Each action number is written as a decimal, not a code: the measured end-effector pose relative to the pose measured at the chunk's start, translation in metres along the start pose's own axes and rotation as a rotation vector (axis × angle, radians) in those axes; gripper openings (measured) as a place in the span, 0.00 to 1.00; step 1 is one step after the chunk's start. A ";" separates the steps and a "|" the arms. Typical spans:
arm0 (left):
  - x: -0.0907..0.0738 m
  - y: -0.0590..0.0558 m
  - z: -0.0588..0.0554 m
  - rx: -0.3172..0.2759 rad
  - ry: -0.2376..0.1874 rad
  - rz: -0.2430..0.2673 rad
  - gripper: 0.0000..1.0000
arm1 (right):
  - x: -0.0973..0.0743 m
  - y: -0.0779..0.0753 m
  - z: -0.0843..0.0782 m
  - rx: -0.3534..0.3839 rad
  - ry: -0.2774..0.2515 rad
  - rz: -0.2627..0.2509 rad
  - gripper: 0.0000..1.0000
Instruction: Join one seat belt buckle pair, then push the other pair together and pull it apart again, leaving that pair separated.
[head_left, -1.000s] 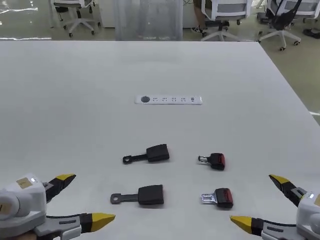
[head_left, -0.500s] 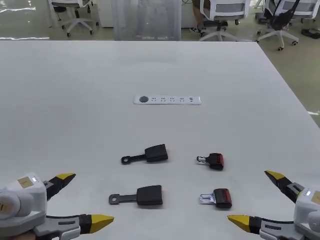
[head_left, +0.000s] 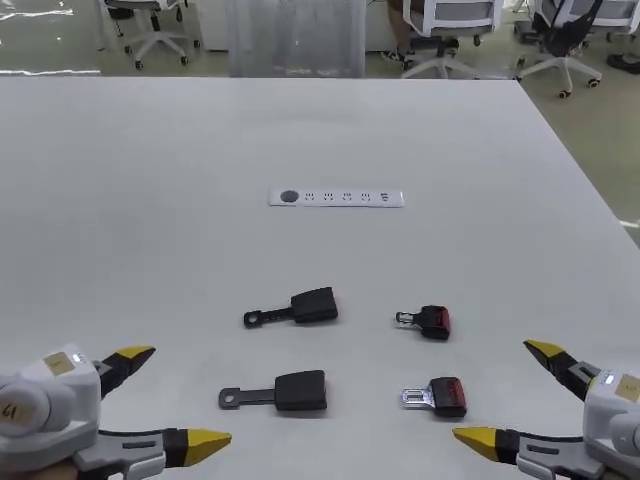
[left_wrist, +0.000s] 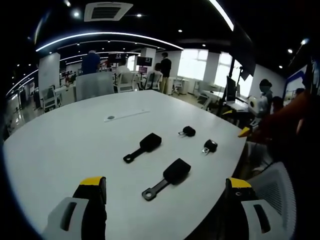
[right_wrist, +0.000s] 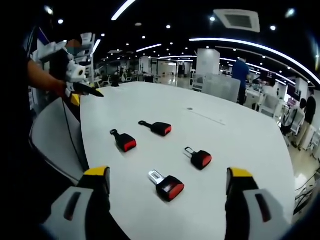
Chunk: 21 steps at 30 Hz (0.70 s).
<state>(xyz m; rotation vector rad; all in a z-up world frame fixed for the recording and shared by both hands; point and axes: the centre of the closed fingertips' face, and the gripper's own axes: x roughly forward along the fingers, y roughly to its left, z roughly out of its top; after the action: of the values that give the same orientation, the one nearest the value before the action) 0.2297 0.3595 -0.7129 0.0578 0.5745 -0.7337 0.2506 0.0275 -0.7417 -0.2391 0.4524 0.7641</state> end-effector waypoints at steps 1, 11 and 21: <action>0.001 0.000 0.000 0.000 0.001 0.000 1.00 | 0.001 0.000 0.000 -0.001 0.002 0.002 0.98; 0.015 0.003 0.001 0.001 0.013 -0.018 1.00 | 0.010 0.000 -0.006 0.002 0.041 0.044 0.96; 0.033 -0.004 0.004 0.009 0.033 -0.044 1.00 | 0.020 -0.002 -0.011 -0.013 0.076 0.097 0.94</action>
<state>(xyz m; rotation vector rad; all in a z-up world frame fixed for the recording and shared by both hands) 0.2488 0.3346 -0.7259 0.0657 0.6056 -0.7792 0.2613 0.0342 -0.7607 -0.2601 0.5340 0.8547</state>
